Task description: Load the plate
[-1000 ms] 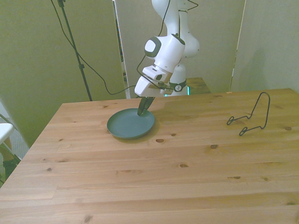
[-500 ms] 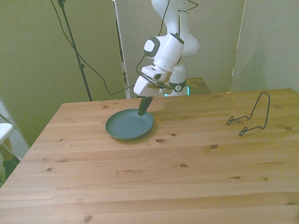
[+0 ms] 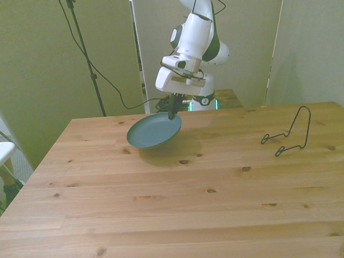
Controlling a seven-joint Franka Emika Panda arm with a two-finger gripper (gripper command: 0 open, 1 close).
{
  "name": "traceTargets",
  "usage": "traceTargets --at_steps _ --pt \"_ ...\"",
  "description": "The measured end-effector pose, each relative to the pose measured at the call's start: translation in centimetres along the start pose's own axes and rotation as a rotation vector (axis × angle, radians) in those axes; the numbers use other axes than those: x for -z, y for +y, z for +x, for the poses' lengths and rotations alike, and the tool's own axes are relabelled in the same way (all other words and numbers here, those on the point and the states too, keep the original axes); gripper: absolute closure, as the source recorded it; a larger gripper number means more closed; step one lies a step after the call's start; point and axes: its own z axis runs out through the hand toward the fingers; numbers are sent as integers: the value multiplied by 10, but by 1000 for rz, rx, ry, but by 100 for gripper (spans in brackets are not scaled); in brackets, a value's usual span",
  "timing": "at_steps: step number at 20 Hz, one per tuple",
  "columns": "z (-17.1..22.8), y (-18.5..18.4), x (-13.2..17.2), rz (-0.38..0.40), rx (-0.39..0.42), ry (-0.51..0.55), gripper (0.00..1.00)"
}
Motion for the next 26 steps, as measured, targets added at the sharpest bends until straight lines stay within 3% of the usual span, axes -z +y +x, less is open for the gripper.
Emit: traceTargets --at_steps 9,14,20,23,26 --pt "36 -19 117 416 -104 -63 100" --pt "51 -27 153 592 -41 -172 100" --pt "68 -12 174 710 24 -258 100" --pt "76 -18 168 729 35 -273 100" --pt "86 -42 147 831 30 -281 100"
